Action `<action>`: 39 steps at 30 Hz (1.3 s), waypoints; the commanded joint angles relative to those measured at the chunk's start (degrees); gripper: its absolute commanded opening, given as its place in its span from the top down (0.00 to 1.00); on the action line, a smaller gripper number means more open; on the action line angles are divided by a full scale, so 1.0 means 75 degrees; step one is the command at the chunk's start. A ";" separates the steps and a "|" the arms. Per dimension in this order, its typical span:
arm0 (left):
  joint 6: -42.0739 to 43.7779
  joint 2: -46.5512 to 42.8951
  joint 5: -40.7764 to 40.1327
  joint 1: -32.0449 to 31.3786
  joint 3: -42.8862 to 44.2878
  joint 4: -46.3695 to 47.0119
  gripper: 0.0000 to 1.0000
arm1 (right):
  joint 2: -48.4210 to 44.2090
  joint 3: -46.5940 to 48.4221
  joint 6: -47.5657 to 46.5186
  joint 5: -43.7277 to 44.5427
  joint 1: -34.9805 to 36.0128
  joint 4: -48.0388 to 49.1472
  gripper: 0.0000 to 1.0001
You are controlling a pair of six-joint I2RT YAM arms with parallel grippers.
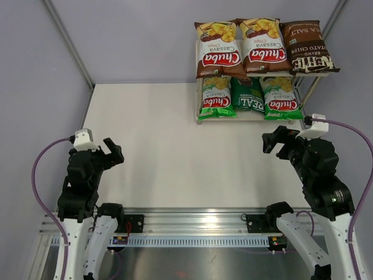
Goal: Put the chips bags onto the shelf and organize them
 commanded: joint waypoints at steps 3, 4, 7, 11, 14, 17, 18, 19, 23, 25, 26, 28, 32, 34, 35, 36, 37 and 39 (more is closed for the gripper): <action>0.0404 -0.0628 0.1244 0.0040 0.0950 -0.0181 0.01 | -0.0071 0.1190 -0.0486 0.0622 0.0038 -0.1878 0.01; 0.0475 -0.0698 0.1721 0.0040 0.1057 -0.0288 0.01 | -0.0118 0.1286 -0.0474 0.0623 0.0038 -0.2147 0.01; 0.0580 -0.0909 0.2111 0.0040 0.1490 -0.0768 0.01 | -0.0363 0.1450 -0.0509 0.0261 0.0038 -0.2325 0.00; 0.0791 -0.1144 0.2417 0.0040 0.1831 -0.1365 0.01 | -0.0820 0.1544 -0.0579 -0.0501 0.0050 -0.2255 0.01; 0.0944 -0.1413 0.2371 0.0040 0.2019 -0.1776 0.01 | -0.0974 0.1731 -0.0649 -0.0468 0.0038 -0.2442 0.01; 0.1073 -0.1671 0.2160 0.0040 0.2089 -0.2058 0.01 | -0.0997 0.1732 -0.0696 -0.0164 0.0038 -0.2641 0.01; 0.1119 -0.1706 0.2113 0.0028 0.2101 -0.2221 0.01 | -0.1009 0.1709 -0.0743 -0.0162 0.0038 -0.2676 0.00; 0.1131 -0.1707 0.1950 0.0028 0.2113 -0.2280 0.01 | -0.1032 0.1685 -0.0767 -0.0174 0.0038 -0.2712 0.01; 0.1132 -0.1800 0.2136 0.0028 0.1996 -0.2188 0.01 | -0.1091 0.1603 -0.0802 -0.0127 0.0039 -0.2700 0.01; 0.1108 -0.1824 0.2125 0.0028 0.1879 -0.2129 0.01 | -0.1149 0.1580 -0.0802 -0.0150 0.0038 -0.2677 0.00; 0.1097 -0.1824 0.2171 0.0028 0.1844 -0.2105 0.01 | -0.1149 0.1580 -0.0802 -0.0174 0.0038 -0.2688 0.00; 0.1085 -0.1847 0.2183 0.0028 0.1785 -0.2082 0.01 | -0.1138 0.1580 -0.0825 -0.0186 0.0038 -0.2700 0.01; 0.1096 -0.1882 0.2160 0.0028 0.1832 -0.2082 0.01 | -0.1079 0.1580 -0.0849 -0.0221 0.0039 -0.2700 0.01; 0.1108 -0.1871 0.2113 0.0028 0.1878 -0.2105 0.01 | -0.1056 0.1580 -0.0849 -0.0268 0.0038 -0.2689 0.01; 0.1120 -0.1871 0.2101 0.0028 0.1902 -0.2105 0.01 | -0.1056 0.1580 -0.0849 -0.0268 0.0038 -0.2677 0.01; 0.1131 -0.1859 0.2078 0.0028 0.1914 -0.2093 0.01 | -0.1032 0.1556 -0.0849 -0.0268 0.0038 -0.2665 0.01; 0.1143 -0.1847 0.2066 0.0028 0.1937 -0.2093 0.01 | -0.1021 0.1533 -0.0849 -0.0256 0.0038 -0.2642 0.00; 0.1167 -0.1847 0.2019 0.0028 0.1961 -0.2105 0.01 | -0.0997 0.1521 -0.0837 -0.0268 0.0050 -0.2607 0.01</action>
